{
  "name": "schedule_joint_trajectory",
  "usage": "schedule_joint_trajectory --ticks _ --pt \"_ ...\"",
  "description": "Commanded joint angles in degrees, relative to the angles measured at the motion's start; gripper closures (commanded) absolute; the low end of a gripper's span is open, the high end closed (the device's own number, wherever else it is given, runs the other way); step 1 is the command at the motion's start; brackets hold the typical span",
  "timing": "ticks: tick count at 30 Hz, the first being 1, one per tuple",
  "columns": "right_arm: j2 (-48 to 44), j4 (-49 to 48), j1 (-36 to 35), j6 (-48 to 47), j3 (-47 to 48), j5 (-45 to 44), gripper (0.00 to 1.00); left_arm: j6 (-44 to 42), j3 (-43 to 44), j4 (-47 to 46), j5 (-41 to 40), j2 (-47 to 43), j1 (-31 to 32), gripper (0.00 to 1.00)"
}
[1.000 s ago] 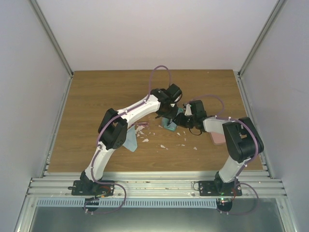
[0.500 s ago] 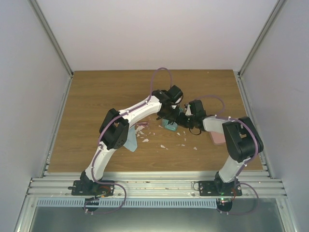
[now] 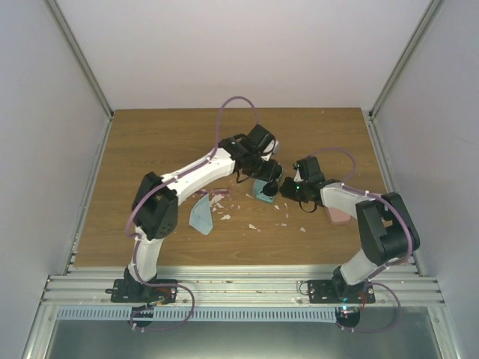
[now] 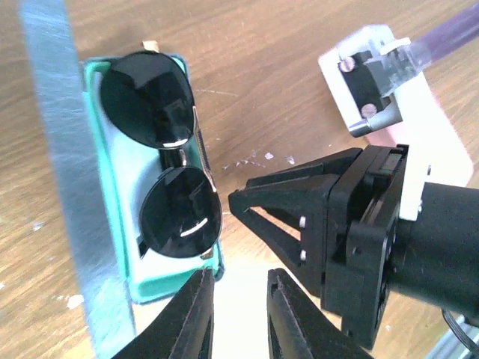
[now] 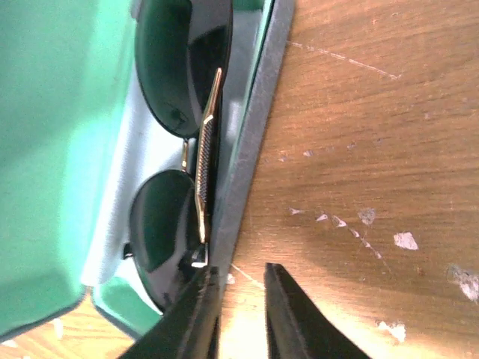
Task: Organize the sunglasses
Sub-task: Place the sunglasses in the sunglasses case, then adjust the sunglasses in the sunglasses case.
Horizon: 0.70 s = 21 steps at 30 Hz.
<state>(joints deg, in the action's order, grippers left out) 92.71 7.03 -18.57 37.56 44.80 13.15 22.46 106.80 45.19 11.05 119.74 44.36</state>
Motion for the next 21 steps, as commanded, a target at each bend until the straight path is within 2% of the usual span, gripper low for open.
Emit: schedule_joint_trajectory --ticks 1,3,8,21 --pt "-4.17 0.09 0.45 -2.06 0.10 -0.57 0.78 2.93 -8.50 -10.18 0.14 -9.17 -2.66 0.76" --pt "-4.11 -0.31 0.46 -2.27 0.85 -0.31 0.74 4.15 -13.51 -13.34 -0.18 -12.45 -3.89 0.73" --pt "-0.69 0.92 0.44 -2.50 4.41 -1.82 0.74 6.46 -22.67 -18.72 2.38 -17.20 -6.62 0.69" --pt "6.78 -2.35 0.46 0.42 8.22 -0.07 0.84 8.09 -27.38 -22.95 6.35 -15.14 -8.59 0.64"
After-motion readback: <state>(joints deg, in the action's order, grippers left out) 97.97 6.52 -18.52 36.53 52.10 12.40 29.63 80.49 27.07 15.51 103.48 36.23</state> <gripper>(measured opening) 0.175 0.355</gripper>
